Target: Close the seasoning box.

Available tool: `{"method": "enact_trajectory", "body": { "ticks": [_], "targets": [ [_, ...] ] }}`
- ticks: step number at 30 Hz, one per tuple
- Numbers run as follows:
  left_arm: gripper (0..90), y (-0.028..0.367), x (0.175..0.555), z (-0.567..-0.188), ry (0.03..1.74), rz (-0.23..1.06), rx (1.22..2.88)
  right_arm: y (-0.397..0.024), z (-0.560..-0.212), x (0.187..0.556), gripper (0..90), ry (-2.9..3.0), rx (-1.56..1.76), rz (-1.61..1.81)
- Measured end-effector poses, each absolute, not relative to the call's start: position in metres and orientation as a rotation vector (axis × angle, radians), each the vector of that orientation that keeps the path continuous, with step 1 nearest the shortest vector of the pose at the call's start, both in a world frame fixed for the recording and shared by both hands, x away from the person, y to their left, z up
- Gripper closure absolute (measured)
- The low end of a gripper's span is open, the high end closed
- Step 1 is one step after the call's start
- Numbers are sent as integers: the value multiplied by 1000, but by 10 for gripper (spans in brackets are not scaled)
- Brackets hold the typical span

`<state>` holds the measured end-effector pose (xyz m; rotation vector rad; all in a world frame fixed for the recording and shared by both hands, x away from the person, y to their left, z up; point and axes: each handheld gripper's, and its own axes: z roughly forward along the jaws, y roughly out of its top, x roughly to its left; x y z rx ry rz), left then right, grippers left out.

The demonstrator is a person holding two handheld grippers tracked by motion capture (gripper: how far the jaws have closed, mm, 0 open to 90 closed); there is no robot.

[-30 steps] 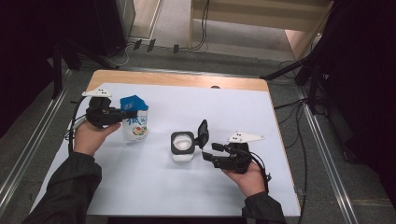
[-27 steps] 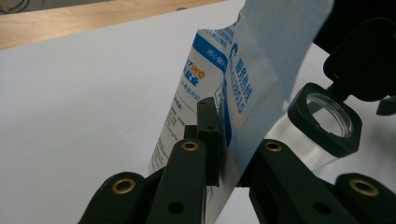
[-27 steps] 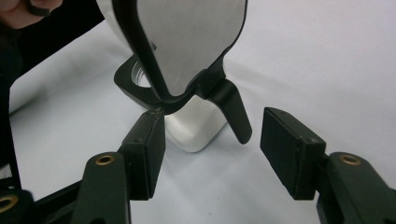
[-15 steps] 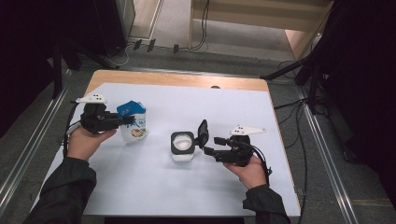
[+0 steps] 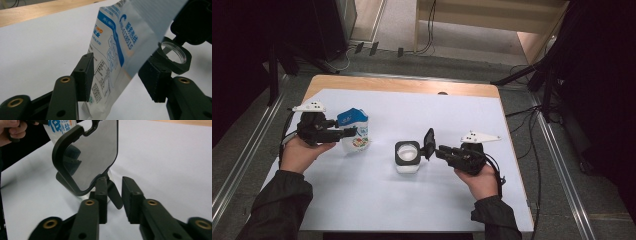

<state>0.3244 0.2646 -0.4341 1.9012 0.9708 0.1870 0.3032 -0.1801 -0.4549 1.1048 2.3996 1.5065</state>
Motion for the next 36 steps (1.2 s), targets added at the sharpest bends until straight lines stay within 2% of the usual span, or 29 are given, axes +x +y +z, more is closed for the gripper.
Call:
{"method": "enact_trajectory", "body": {
  "ticks": [5, 8, 36],
  "targets": [
    [395, 261, 319, -434, 958, 204, 1932, -179, -452, 306, 879, 2388, 1112, 1505],
    [375, 261, 315, -432, 954, 207, 1933, -177, -452, 307, 900, 2386, 1101, 1503],
    [364, 289, 281, -453, 1012, 232, 1958, -158, -449, 319, 893, 2386, 1076, 1574]
  ]
}}
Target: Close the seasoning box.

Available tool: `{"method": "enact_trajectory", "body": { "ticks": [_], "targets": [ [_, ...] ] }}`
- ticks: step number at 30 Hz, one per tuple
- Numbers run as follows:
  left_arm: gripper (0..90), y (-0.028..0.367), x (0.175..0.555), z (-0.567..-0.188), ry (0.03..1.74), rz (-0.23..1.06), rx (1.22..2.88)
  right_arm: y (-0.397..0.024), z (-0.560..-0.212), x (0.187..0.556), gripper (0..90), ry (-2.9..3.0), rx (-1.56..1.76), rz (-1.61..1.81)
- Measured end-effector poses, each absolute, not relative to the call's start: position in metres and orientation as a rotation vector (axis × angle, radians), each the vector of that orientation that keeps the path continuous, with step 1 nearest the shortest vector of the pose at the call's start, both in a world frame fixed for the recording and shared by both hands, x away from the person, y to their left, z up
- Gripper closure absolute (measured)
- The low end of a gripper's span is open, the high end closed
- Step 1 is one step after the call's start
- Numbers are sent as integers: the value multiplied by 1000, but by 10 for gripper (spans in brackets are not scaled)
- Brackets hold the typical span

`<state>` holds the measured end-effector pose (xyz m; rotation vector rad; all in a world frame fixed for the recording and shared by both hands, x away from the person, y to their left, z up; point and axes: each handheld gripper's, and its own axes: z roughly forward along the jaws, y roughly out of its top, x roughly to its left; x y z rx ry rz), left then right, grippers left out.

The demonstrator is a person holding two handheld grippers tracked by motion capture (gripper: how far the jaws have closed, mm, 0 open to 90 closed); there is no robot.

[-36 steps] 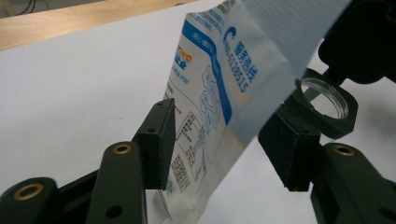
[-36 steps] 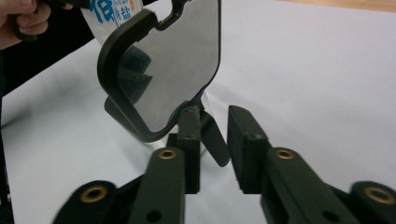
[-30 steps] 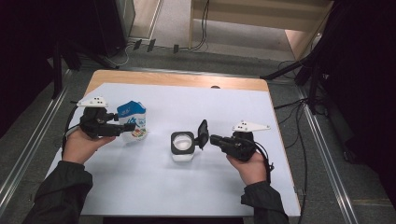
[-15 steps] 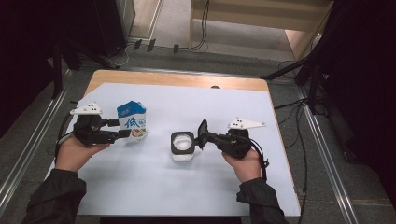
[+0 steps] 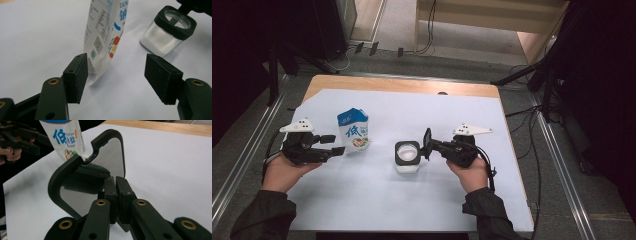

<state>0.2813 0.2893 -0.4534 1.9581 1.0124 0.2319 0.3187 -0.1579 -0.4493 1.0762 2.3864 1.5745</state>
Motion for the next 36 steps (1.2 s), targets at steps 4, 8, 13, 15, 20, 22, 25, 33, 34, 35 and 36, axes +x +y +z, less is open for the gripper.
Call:
{"method": "enact_trajectory", "body": {
  "ticks": [4, 8, 13, 15, 20, 22, 25, 33, 34, 35, 36],
  "targets": [
    [364, 296, 280, -456, 1040, 232, 1949, -155, -449, 320, 893, 2392, 1082, 1582],
    [364, 303, 280, -459, 1058, 231, 1939, -152, -449, 320, 892, 2392, 1067, 1587],
    [363, 312, 280, -461, 1075, 232, 1921, -149, -450, 320, 882, 2392, 1065, 1587],
    [363, 315, 280, -462, 1087, 226, 1913, -147, -450, 320, 882, 2392, 1064, 1584],
    [363, 320, 281, -465, 1110, 229, 1911, -143, -450, 319, 881, 2396, 1057, 1587],
    [363, 322, 281, -465, 1118, 236, 1902, -140, -450, 319, 878, 2400, 1047, 1591],
    [363, 324, 281, -466, 1128, 234, 1885, -136, -451, 318, 875, 2419, 1037, 1587],
    [360, 326, 282, -466, 1136, 236, 1881, -124, -454, 315, 840, 2465, 981, 1557],
    [360, 326, 281, -466, 1137, 234, 1880, -124, -453, 315, 819, 2464, 988, 1559],
    [359, 326, 281, -466, 1137, 235, 1881, -125, -453, 316, 781, 2455, 981, 1557],
    [359, 326, 281, -466, 1137, 235, 1880, -126, -452, 316, 769, 2452, 985, 1558]
  ]
}}
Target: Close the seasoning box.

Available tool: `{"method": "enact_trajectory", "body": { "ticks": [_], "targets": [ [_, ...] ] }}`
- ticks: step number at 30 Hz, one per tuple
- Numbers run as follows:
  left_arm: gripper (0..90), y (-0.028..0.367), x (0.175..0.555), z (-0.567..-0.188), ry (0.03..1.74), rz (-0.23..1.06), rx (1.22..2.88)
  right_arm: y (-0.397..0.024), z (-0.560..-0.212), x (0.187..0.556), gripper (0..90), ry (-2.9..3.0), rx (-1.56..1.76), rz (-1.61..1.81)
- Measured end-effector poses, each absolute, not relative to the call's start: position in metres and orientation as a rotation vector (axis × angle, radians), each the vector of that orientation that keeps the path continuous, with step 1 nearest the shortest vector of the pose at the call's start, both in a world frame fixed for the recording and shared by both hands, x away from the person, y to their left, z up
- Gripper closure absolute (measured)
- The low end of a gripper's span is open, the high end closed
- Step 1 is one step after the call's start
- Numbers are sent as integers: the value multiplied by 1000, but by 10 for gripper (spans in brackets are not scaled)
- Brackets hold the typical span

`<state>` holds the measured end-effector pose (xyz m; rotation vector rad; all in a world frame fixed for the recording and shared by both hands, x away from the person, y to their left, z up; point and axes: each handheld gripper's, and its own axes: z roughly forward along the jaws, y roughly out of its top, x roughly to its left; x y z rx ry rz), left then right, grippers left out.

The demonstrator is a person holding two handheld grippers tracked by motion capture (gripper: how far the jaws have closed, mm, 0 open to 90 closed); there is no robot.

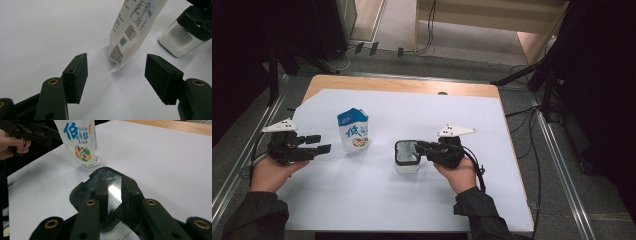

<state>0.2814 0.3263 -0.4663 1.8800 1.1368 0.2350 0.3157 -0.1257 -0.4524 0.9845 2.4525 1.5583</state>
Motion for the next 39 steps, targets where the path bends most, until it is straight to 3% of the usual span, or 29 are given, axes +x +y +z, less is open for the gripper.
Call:
{"method": "enact_trajectory", "body": {
  "ticks": [18, 39],
  "targets": [
    [357, 322, 286, -468, 1127, 223, 1894, -152, -449, 320, 576, 2356, 1019, 1560],
    [348, 310, 300, -469, 1092, 208, 1915, -201, -458, 321, 482, 2233, 1150, 1497]
  ]
}}
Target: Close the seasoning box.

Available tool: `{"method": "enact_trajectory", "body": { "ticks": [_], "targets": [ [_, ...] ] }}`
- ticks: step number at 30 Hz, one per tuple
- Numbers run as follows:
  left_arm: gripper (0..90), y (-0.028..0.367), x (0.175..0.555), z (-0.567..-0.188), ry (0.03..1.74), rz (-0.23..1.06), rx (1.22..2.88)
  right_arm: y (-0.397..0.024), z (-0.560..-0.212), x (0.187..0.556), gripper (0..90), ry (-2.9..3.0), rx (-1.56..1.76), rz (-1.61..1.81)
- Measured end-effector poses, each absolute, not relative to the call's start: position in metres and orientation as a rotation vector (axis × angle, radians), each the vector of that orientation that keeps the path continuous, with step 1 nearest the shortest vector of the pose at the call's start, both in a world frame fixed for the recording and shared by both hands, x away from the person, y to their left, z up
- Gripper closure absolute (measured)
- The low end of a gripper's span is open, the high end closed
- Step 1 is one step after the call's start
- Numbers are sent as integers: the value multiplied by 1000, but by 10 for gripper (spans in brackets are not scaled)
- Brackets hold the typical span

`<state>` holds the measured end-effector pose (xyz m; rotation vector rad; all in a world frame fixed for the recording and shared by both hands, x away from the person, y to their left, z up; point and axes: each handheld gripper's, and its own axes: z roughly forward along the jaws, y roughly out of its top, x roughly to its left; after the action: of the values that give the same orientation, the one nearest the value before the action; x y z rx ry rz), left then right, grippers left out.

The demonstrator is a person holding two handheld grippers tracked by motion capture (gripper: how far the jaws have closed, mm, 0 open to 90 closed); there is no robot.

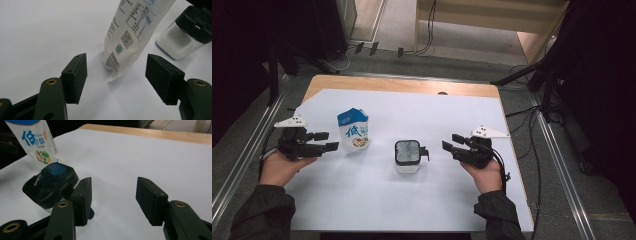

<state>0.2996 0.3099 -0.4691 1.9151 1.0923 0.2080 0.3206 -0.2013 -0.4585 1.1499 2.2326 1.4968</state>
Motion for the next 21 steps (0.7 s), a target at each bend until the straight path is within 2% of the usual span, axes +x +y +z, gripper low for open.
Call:
{"method": "enact_trajectory", "body": {
  "ticks": [21],
  "targets": [
    [348, 304, 303, -472, 1069, 190, 1922, -229, -470, 315, 470, 2164, 1219, 1443]
  ]
}}
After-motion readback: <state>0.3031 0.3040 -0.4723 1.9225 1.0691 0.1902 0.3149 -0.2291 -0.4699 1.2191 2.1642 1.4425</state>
